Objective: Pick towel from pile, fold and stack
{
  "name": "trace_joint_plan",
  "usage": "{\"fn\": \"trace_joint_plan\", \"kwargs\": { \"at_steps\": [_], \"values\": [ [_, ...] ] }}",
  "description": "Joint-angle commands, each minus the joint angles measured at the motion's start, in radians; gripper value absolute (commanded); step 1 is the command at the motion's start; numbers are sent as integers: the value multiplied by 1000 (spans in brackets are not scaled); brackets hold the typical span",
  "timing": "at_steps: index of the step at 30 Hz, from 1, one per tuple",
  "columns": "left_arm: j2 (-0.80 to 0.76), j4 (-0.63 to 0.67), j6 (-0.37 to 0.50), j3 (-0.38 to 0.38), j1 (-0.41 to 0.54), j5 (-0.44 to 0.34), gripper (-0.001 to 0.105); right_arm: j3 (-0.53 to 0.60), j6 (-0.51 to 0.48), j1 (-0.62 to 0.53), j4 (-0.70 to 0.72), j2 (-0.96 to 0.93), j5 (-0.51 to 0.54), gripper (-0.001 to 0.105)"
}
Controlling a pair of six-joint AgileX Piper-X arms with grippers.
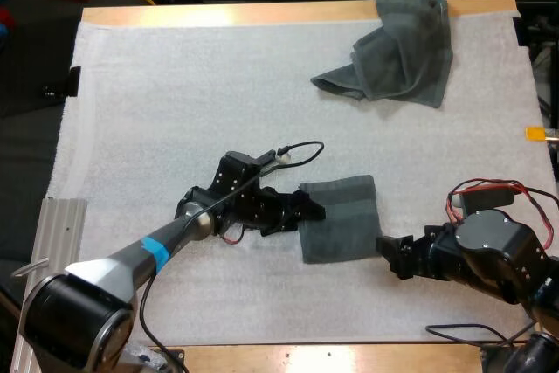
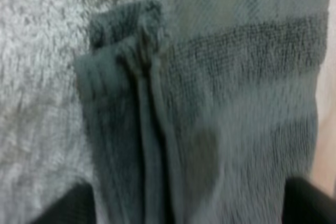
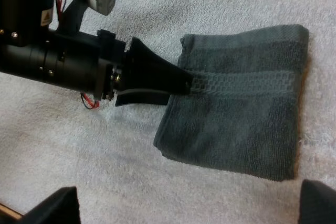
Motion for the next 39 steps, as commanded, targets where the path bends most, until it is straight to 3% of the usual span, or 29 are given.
{"fn": "trace_joint_plan", "kwargs": {
  "at_steps": [1, 8, 14, 21, 23, 27, 32, 39],
  "values": [
    [4, -8, -17, -8, -10, 5, 69, -7, 3, -2, 6, -5, 0, 79],
    [36, 14, -83, -51, -75, 13, 69, -7, 3, -2, 6, -5, 0, 79],
    [87, 137, -84, -142, -151, 5, 69, -7, 3, -2, 6, -5, 0, 79],
    [121, 150, -84, -194, -199, 9, 69, -7, 3, -2, 6, -7, -6, 79],
    [121, 149, -78, -194, -199, 8, 63, -7, 3, -2, 6, -7, -8, 79],
    [121, 152, -63, -194, -199, 11, 41, -7, 3, -2, 6, -7, -8, 79],
    [120, 170, -1, -194, -199, 25, 2, -7, 3, -2, 6, -7, -8, 79],
    [108, 174, 87, -194, -158, 92, 0, -7, 3, -2, 6, -7, -8, 79]
  ]
}}
